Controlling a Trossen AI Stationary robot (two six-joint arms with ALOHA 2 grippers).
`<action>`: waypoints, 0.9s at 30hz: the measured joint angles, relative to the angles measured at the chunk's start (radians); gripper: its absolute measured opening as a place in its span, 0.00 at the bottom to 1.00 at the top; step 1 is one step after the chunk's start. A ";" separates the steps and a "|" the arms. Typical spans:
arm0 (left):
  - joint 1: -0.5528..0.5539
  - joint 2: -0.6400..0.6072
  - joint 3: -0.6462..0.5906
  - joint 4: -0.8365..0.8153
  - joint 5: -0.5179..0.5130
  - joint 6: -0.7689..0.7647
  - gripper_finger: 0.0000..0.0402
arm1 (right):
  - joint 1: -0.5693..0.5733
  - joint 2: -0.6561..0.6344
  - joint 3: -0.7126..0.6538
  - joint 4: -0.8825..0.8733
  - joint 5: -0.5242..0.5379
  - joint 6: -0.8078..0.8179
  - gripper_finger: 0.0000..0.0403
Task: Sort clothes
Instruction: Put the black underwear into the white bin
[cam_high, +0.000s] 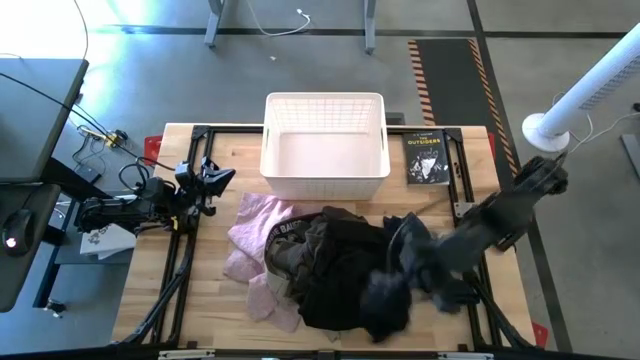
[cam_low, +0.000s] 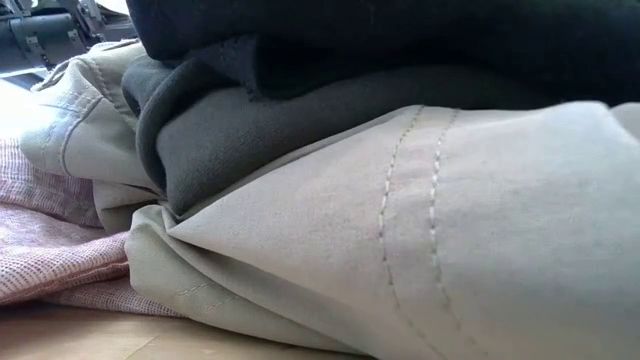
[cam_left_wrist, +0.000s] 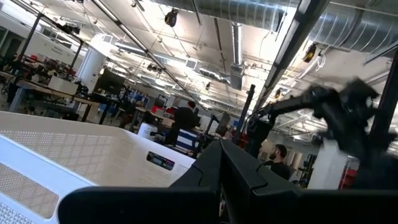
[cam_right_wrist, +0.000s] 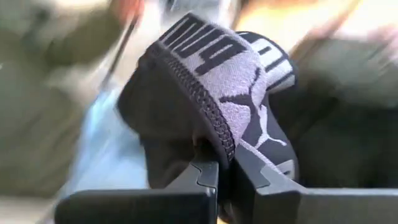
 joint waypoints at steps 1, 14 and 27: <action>0.000 0.000 0.000 0.000 0.004 0.000 0.00 | -0.011 -0.008 0.048 0.003 0.107 -0.064 0.01; 0.000 0.000 0.000 0.015 -0.001 0.010 0.00 | -0.627 0.009 0.305 0.165 0.327 -0.567 0.01; 0.000 0.000 0.000 0.057 -0.001 0.055 0.00 | -1.083 0.287 0.262 -0.026 -0.146 -0.478 0.02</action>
